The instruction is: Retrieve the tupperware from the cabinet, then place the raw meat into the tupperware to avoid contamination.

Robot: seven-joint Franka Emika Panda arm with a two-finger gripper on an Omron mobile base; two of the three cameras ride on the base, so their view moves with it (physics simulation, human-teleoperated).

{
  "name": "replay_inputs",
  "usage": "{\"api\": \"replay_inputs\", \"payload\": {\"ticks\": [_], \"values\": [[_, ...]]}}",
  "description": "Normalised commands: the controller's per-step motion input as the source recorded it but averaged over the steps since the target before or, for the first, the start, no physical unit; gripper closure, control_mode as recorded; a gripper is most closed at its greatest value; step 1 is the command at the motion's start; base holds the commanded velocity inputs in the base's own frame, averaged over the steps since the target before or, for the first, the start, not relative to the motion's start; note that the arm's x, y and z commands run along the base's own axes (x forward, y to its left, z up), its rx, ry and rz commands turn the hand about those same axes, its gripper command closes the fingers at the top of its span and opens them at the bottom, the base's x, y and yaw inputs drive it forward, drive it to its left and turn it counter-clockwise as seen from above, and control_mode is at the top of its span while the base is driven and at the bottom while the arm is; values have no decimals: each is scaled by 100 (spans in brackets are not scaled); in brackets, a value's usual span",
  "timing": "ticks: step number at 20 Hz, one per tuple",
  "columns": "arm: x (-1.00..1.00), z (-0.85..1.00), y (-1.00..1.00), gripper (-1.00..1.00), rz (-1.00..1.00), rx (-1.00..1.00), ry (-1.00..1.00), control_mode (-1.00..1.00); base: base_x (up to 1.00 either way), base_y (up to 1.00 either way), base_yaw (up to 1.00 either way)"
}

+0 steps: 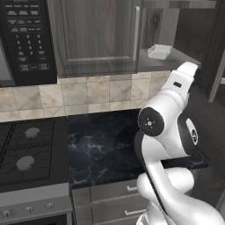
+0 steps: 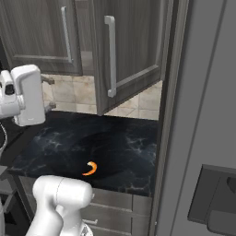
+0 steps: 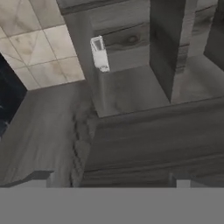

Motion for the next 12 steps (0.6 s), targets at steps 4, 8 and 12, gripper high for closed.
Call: {"api": "replay_inputs", "payload": {"ticks": [4,8,12], "values": [[60,0,-52,-100,-15,1,1,-100,0,0,0],[44,0,-55,-100,-19,2,0,-100,0,0,0],[52,0,-38,-100,-24,0,0,-100,0,0,0]]}}
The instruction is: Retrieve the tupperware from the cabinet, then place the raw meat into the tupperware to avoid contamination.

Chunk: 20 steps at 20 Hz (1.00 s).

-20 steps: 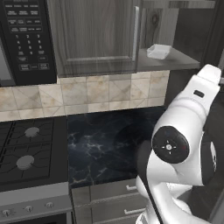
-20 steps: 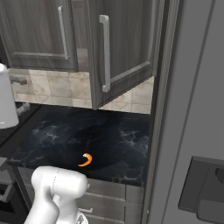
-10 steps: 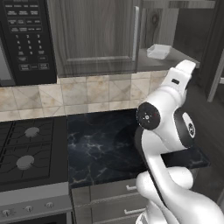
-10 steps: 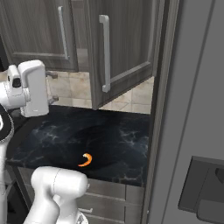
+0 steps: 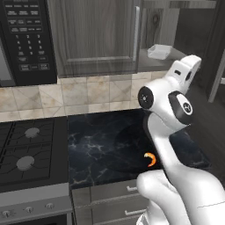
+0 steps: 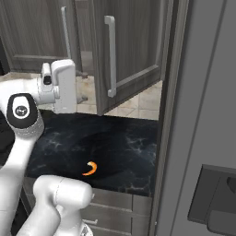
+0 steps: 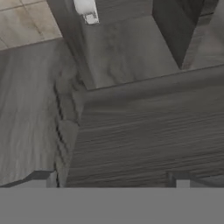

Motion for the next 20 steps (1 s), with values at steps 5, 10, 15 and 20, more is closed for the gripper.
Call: {"api": "replay_inputs", "payload": {"ticks": [5,10,15,20], "values": [[53,0,-32,-100,-25,0,0,-100,0,0,0],[36,-1,-40,-100,-18,0,0,-100,0,0,0],[19,-1,-57,-100,-5,1,0,-100,0,0,0],[9,-2,-81,-100,-1,5,-4,-100,0,0,0]]}}
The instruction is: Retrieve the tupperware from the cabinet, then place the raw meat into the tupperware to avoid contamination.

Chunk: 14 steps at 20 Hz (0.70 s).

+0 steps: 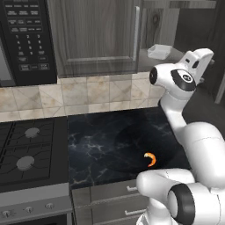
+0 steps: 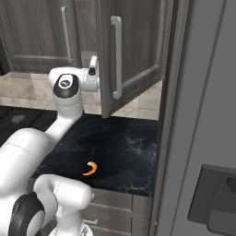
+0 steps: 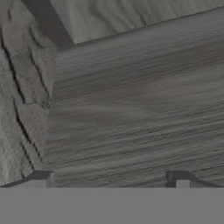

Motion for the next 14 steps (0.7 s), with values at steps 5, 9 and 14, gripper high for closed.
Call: {"api": "replay_inputs", "payload": {"ticks": [5,9,14], "values": [[1,-6,-97,-100,0,10,-7,-100,0,0,0],[0,-11,-96,-100,0,12,-6,-100,0,0,0],[0,-27,-57,-100,2,8,-3,-100,0,0,0]]}}
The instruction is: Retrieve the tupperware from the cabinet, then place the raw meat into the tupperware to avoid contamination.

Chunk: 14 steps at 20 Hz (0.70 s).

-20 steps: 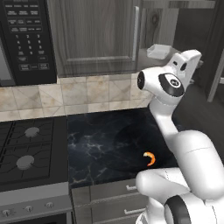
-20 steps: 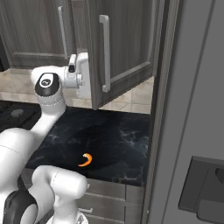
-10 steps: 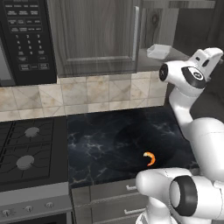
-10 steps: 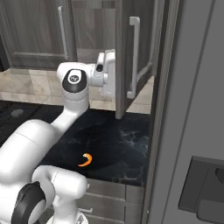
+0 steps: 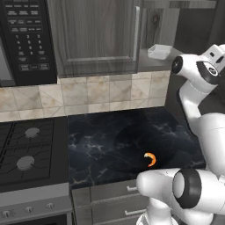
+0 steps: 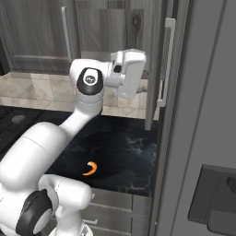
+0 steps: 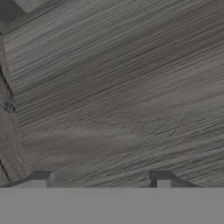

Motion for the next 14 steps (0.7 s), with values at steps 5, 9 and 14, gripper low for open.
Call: {"api": "replay_inputs", "payload": {"ticks": [5,9,14], "values": [[-10,-25,11,-100,1,11,-6,-100,0,0,0],[-37,-35,68,-100,0,6,-12,-100,0,0,0],[-54,-34,82,-100,0,10,-12,-100,0,0,0]]}}
